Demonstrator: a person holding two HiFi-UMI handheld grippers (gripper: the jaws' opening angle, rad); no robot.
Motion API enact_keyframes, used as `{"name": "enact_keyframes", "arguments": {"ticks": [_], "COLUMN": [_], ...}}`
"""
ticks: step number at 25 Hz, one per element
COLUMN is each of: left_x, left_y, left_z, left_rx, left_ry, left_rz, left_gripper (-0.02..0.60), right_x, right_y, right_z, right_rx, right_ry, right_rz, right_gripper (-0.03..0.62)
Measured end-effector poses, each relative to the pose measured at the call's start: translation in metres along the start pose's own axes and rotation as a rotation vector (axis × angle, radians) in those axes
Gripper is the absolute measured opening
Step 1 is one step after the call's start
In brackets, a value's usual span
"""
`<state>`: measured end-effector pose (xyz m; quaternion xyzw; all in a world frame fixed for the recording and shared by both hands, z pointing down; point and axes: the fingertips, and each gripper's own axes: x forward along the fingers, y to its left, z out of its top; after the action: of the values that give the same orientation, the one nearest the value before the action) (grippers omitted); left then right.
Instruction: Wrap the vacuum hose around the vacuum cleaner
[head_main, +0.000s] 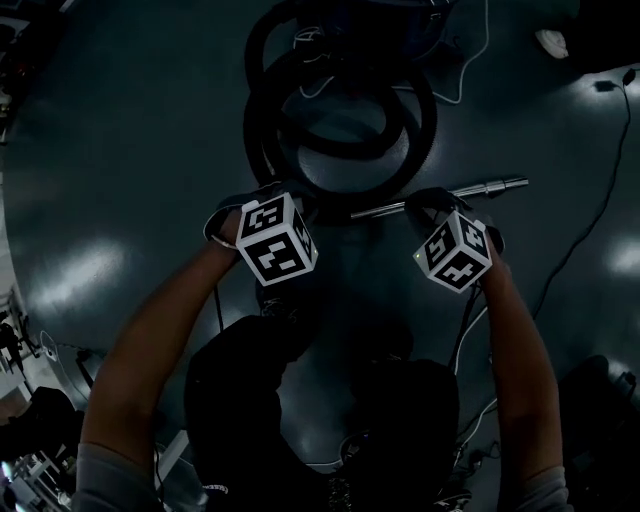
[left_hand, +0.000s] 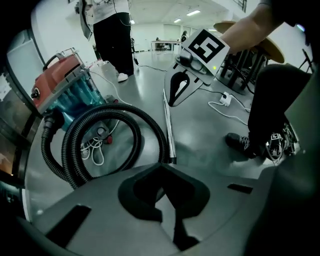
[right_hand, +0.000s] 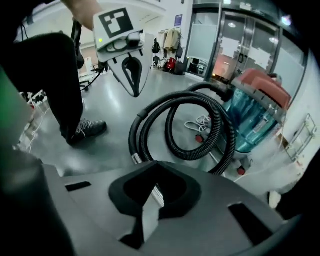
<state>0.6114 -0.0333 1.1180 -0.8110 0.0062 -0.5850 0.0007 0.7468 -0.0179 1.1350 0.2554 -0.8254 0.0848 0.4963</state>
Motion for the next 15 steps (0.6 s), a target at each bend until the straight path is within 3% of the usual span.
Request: {"name": "enact_keyframes", "arguments": {"ticks": [8, 15], "left_x": [-0.110, -0.221], "left_y": [-0.043, -0.078], "left_z": [0.046, 0.108], "left_rx": [-0.114, -0.180], "left_ry": [-0.057, -0.139], "left_rz": [-0.050, -0.018], "left_gripper": [0.008, 0.006], "right_x": [-0.130, -0.251], "right_y": [0.036, 0.069], "right_z": [0.037, 0.096], "right_rx": [0.192, 0.326], "right_ry": [-0.083, -0.175], "right_rz": [0.013, 0.028], "right_gripper": [0.006, 0.006]}}
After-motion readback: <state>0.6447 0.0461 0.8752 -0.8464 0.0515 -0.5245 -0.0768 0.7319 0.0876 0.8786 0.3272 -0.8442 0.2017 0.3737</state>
